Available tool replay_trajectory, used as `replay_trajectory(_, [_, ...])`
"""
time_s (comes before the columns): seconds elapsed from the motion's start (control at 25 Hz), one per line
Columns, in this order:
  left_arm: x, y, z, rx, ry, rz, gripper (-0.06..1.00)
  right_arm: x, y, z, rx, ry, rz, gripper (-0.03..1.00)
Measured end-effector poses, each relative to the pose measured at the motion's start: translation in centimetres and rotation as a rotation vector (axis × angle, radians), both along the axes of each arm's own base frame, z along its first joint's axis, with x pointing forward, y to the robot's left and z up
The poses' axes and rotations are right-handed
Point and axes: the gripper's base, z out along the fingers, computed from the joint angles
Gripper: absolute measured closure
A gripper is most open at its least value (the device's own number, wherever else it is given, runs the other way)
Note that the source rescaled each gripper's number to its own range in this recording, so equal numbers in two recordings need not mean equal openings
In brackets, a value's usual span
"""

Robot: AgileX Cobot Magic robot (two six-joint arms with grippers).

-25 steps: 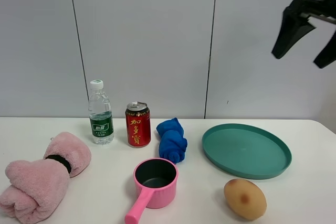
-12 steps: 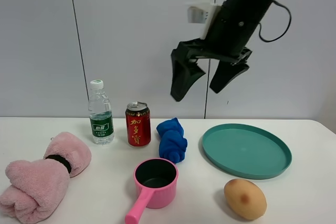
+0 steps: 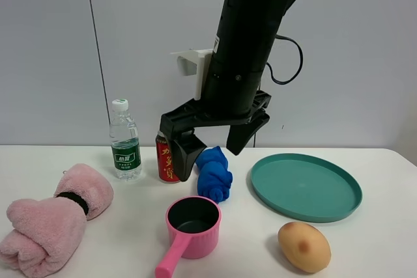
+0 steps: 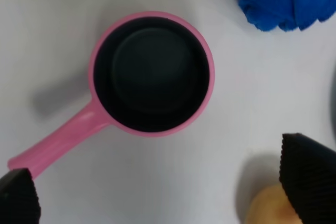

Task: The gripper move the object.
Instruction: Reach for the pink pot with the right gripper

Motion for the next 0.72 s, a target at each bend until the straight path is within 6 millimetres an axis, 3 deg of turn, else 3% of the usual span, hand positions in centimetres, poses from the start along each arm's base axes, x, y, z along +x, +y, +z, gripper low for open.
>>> replay_trajectory(0.44, [0.0, 0.0, 0.0, 0.0, 0.0, 0.0, -0.06, 1.9, 0.5, -3.6, -0.074, -0.046, -0.069, 0.05])
replay_trajectory(0.72, [0.0, 0.0, 0.0, 0.0, 0.0, 0.0, -0.06, 2.7, 1.0, -5.9, -0.056, -0.032, -0.203, 0.05])
